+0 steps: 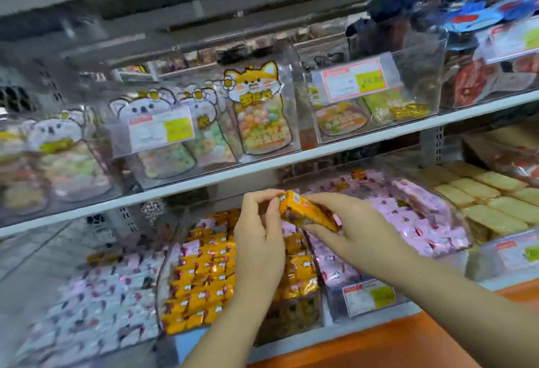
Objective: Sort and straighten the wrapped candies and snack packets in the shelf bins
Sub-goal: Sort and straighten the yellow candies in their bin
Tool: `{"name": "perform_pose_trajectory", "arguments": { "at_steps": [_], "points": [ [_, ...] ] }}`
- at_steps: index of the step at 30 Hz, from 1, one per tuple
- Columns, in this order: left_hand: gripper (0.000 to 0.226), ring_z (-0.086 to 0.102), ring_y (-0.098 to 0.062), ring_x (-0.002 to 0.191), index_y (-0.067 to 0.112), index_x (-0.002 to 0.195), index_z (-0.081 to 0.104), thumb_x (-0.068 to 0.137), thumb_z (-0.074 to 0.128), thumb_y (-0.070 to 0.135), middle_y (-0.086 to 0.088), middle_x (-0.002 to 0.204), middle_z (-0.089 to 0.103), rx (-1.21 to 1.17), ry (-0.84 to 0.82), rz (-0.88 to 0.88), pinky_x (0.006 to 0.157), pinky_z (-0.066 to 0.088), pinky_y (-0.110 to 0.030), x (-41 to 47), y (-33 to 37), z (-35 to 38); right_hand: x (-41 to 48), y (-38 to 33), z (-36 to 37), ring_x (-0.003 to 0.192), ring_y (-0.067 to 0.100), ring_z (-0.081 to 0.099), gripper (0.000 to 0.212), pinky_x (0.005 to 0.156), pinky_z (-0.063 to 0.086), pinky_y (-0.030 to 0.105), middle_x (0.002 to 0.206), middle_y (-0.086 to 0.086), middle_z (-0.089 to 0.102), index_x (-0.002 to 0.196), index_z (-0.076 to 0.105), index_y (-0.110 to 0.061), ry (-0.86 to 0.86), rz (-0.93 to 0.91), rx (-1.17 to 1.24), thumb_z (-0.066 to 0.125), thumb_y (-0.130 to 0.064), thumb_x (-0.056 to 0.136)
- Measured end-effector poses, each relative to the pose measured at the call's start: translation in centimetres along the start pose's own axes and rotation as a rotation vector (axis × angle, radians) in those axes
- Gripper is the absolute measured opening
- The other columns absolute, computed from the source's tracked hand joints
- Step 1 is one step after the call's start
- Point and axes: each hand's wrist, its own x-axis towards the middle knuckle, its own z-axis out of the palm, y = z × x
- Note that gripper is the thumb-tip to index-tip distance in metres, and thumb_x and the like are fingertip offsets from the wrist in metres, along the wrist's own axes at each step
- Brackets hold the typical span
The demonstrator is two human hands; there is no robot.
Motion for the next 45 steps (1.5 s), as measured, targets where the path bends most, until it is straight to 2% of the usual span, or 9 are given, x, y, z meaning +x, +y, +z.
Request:
{"name": "perform_pose_trajectory", "arguments": {
  "at_steps": [2,5,9,15,19,25,32,39,45],
  "points": [
    [0.010,0.057,0.006,0.091,0.036,0.099,0.051,0.093,0.049,0.028,0.020,0.094,0.058,-0.121,-0.020,-0.097,0.080,0.043,-0.012,-0.1,-0.6,-2.1,0.5,-1.8,1.0,0.102,0.010,0.058,0.039,0.080,0.051,0.029,0.114,-0.012,0.063,0.122,0.057,-0.031,-0.003,-0.031,0.024,0.060,-0.042,0.086],
    [0.033,0.057,0.008,0.099,0.038,0.113,0.046,0.080,0.054,0.041,0.011,0.116,0.055,-0.270,-0.087,-0.264,0.090,0.049,-0.025,-1.0,-2.1,-4.8,1.1,-3.9,3.0,0.103,0.008,0.058,0.042,0.087,0.049,0.031,0.114,-0.014,0.064,0.121,0.057,-0.030,-0.020,-0.061,0.060,0.055,-0.047,0.083],
    [0.038,0.063,0.011,0.087,0.035,0.113,0.045,0.088,0.058,0.009,0.011,0.114,0.058,-0.395,-0.121,-0.406,0.071,0.050,-0.011,-2.4,-4.1,-7.1,1.6,-5.8,6.3,0.104,0.006,0.058,0.043,0.088,0.048,0.028,0.115,-0.014,0.064,0.122,0.057,-0.030,-0.091,-0.076,0.086,0.054,-0.047,0.083],
    [0.038,0.060,0.013,0.085,0.040,0.110,0.045,0.085,0.065,0.019,0.018,0.105,0.060,-0.236,-0.042,-0.401,0.071,0.046,-0.005,-1.8,-6.2,-10.4,2.8,-6.8,9.3,0.102,-0.011,0.048,0.044,0.081,0.032,-0.002,0.116,-0.018,0.060,0.129,0.054,-0.030,-0.154,-0.027,0.124,0.050,-0.050,0.090],
    [0.041,0.052,0.023,0.091,0.041,0.111,0.040,0.085,0.066,0.023,0.029,0.097,0.055,-0.087,0.082,-0.371,0.067,0.040,0.003,-1.1,-7.6,-12.7,5.2,-5.3,10.3,0.118,0.008,0.050,0.037,0.092,0.036,0.017,0.129,-0.008,0.057,0.132,0.052,-0.026,-0.158,0.116,0.054,0.049,-0.029,0.095],
    [0.035,0.057,0.005,0.093,0.046,0.101,0.036,0.088,0.063,0.028,0.020,0.101,0.056,0.145,-0.032,-0.336,0.065,0.043,-0.007,-0.7,-9.7,-13.1,7.8,-3.5,14.2,0.120,0.024,0.051,0.036,0.100,0.038,0.031,0.129,0.009,0.057,0.130,0.054,-0.014,-0.251,0.212,-0.207,0.052,-0.016,0.094],
    [0.033,0.054,0.013,0.088,0.046,0.102,0.034,0.090,0.059,0.030,0.020,0.103,0.052,0.181,-0.071,-0.335,0.059,0.043,-0.004,-0.4,-10.5,-13.4,9.4,-2.4,17.3,0.095,0.024,0.060,0.024,0.078,0.047,0.032,0.106,0.008,0.065,0.109,0.062,-0.016,-0.326,0.274,-0.457,0.046,-0.028,0.096],
    [0.033,0.054,0.002,0.097,0.047,0.102,0.033,0.089,0.060,0.033,0.019,0.105,0.054,0.204,-0.077,-0.360,0.077,0.044,-0.013,-0.5,-11.3,-13.3,9.5,-2.4,17.1,0.088,0.023,0.061,0.015,0.076,0.050,0.033,0.098,0.006,0.066,0.098,0.063,-0.017,-0.248,0.258,-0.432,0.049,-0.020,0.094],
    [0.034,0.056,-0.001,0.098,0.046,0.105,0.034,0.089,0.060,0.032,0.018,0.107,0.054,0.216,-0.087,-0.360,0.080,0.048,-0.017,-0.7,-11.5,-13.2,9.2,-3.2,16.6,0.073,0.024,0.058,0.010,0.056,0.044,0.029,0.090,0.006,0.060,0.101,0.052,-0.015,-0.094,0.175,-0.468,0.043,-0.015,0.095]
  ]
}}
